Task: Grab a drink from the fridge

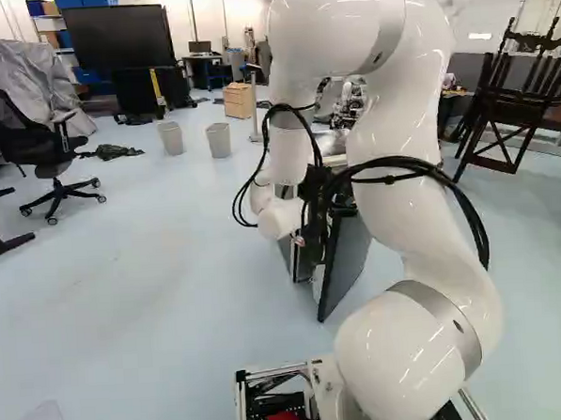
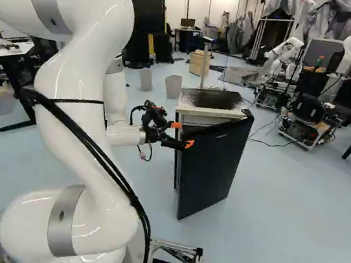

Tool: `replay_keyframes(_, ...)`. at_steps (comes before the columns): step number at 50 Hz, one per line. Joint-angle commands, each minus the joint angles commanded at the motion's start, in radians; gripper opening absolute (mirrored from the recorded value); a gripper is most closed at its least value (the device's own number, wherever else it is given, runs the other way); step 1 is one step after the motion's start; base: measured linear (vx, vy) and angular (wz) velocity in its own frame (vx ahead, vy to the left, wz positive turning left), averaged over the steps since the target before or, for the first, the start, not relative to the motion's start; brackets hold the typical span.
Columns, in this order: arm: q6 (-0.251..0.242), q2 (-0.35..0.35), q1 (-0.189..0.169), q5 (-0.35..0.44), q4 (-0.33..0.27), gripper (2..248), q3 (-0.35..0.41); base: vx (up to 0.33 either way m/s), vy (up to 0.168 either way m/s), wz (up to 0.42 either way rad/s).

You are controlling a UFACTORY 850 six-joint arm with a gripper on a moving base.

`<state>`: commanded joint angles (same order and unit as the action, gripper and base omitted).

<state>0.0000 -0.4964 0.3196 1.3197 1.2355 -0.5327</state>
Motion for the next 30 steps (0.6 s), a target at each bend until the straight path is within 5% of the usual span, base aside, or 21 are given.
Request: replay_keyframes(30, 0.000, 0.053, -0.048, 0.006, 0.000, 247, 0.093, 0.000, 0.000, 0.000)
